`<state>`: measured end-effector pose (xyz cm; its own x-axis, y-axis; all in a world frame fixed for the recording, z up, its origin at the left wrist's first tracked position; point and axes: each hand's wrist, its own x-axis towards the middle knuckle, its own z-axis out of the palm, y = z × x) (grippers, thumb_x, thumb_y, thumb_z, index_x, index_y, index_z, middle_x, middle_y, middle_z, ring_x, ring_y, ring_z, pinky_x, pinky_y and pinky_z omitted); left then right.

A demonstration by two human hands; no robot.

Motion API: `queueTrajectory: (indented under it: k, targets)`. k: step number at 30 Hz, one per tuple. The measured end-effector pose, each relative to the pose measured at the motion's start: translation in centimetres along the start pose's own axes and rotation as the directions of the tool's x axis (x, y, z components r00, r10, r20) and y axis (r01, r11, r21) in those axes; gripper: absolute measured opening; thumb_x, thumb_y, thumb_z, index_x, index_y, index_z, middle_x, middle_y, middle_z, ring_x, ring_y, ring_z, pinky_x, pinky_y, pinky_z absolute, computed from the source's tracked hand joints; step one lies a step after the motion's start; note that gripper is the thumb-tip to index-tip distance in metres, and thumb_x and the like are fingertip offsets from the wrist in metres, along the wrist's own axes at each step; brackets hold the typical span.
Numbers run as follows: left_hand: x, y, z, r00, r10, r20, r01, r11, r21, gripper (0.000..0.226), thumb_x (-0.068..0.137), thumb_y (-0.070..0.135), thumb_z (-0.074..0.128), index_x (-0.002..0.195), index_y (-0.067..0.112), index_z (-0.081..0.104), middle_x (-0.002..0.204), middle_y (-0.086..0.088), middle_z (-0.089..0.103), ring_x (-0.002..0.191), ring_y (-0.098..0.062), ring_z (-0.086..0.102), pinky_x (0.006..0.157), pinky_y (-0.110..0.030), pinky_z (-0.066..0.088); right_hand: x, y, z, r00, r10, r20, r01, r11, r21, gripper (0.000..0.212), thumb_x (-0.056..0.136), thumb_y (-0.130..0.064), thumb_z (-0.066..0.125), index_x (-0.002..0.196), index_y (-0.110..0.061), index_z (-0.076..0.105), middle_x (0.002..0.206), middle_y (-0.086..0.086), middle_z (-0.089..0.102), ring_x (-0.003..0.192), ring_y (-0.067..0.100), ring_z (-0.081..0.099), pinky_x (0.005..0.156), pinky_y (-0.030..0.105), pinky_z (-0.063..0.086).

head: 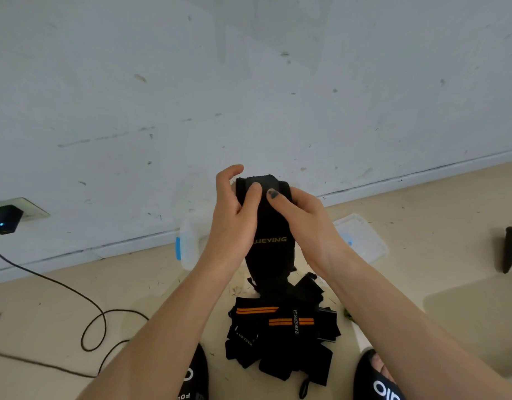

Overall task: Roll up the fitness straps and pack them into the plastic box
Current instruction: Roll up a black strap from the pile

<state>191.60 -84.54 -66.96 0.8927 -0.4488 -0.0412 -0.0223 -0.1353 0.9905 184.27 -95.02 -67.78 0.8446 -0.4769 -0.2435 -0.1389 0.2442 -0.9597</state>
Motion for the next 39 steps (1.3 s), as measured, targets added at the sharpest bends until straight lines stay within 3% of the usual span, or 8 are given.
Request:
queueTrajectory:
  k: [7, 14, 20, 24, 28, 32, 36, 39]
  targets:
    - [-0.7, -0.3, 0.1, 0.973, -0.14, 0.184, 0.127, 0.989, 0.079, 0.021, 0.107, 0.038, 0.045, 0.114, 0.022, 0.056, 0.106, 0.004, 0.065, 0.087, 0.008, 0.065, 0.063, -0.004, 0.047, 1.0, -1.0, -0.7, 0.993, 0.106, -0.059, -0.086, 0.958, 0.274, 0.035, 0.107, -0.034, 0.056, 0.115, -0.004, 0.072, 0.109, 0.016, 0.077, 0.101, 0.029, 0.076, 0.083, 0.037, 0.063]
    - [0.7, -0.1, -0.9, 0.975, -0.223, 0.013, 0.221, 0.958, -0.185, 0.027, 0.107, 0.039, 0.047, 0.12, 0.025, 0.066, 0.112, -0.002, 0.073, 0.102, -0.013, 0.073, 0.083, -0.033, 0.061, 0.6, 0.2, -1.2, 0.99, 0.086, 0.116, -0.07, 0.988, -0.136, 0.027, 0.1, -0.027, 0.065, 0.115, -0.005, 0.068, 0.11, 0.014, 0.075, 0.103, 0.022, 0.074, 0.101, 0.046, 0.057]
    - [0.4, -1.1, -1.8, 0.918, -0.292, 0.268, 0.312, 0.949, -0.035, 0.041, 0.092, 0.041, 0.054, 0.124, 0.02, 0.067, 0.115, -0.006, 0.075, 0.112, -0.02, 0.07, 0.106, -0.047, 0.05, 0.7, -0.3, -0.9, 0.999, 0.04, 0.015, -0.041, 0.996, 0.076, 0.028, 0.106, -0.024, 0.057, 0.113, -0.001, 0.071, 0.111, 0.025, 0.072, 0.106, 0.036, 0.073, 0.093, 0.046, 0.059]
    - [0.6, -1.0, -1.7, 0.95, -0.221, 0.221, 0.237, 0.97, -0.05, 0.024, 0.105, 0.023, 0.053, 0.123, 0.019, 0.069, 0.113, -0.004, 0.076, 0.11, -0.019, 0.071, 0.099, -0.042, 0.056, 0.7, -0.6, -1.2, 0.993, 0.095, 0.073, -0.098, 0.994, 0.043, 0.026, 0.102, -0.029, 0.062, 0.117, -0.008, 0.069, 0.11, 0.016, 0.075, 0.098, 0.028, 0.076, 0.076, 0.034, 0.063]
    - [1.5, -0.6, -2.1, 0.951, -0.3, 0.081, 0.311, 0.92, -0.239, 0.039, 0.101, 0.043, 0.055, 0.125, 0.015, 0.067, 0.12, -0.008, 0.073, 0.113, -0.023, 0.07, 0.091, -0.04, 0.059, 0.7, 0.8, -1.9, 0.97, 0.15, 0.192, -0.088, 0.95, -0.299, 0.029, 0.09, -0.025, 0.07, 0.116, -0.011, 0.07, 0.109, 0.012, 0.077, 0.1, 0.025, 0.076, 0.094, 0.046, 0.06]
    - [1.0, -1.5, -2.6, 0.898, -0.356, 0.257, 0.365, 0.931, 0.011, 0.044, 0.094, 0.047, 0.055, 0.128, 0.021, 0.062, 0.119, -0.004, 0.073, 0.113, -0.019, 0.069, 0.105, -0.045, 0.052, 1.0, 0.6, -2.0, 0.988, 0.065, 0.144, -0.055, 0.996, -0.073, 0.018, 0.098, -0.006, 0.063, 0.113, -0.006, 0.073, 0.108, 0.017, 0.076, 0.103, 0.026, 0.075, 0.092, 0.038, 0.061]
    - [0.5, -2.1, -2.5, 0.875, -0.35, 0.335, 0.322, 0.937, 0.136, 0.028, 0.104, 0.024, 0.054, 0.13, 0.021, 0.062, 0.115, -0.002, 0.075, 0.109, -0.018, 0.071, 0.092, -0.036, 0.057, 1.4, 0.0, -1.6, 0.991, 0.128, 0.045, -0.134, 0.981, 0.144, 0.02, 0.103, -0.015, 0.059, 0.115, -0.004, 0.071, 0.108, 0.017, 0.076, 0.098, 0.027, 0.076, 0.078, 0.034, 0.062]
    - [0.6, -2.0, -2.0, 0.909, -0.349, 0.229, 0.363, 0.932, -0.018, 0.024, 0.106, 0.024, 0.05, 0.124, 0.017, 0.065, 0.115, -0.008, 0.074, 0.106, -0.02, 0.073, 0.088, -0.038, 0.059, 0.8, 0.5, -0.7, 0.982, 0.185, 0.036, -0.183, 0.982, -0.053, 0.024, 0.105, -0.031, 0.056, 0.124, -0.018, 0.062, 0.115, 0.009, 0.073, 0.104, 0.021, 0.074, 0.088, 0.038, 0.062]
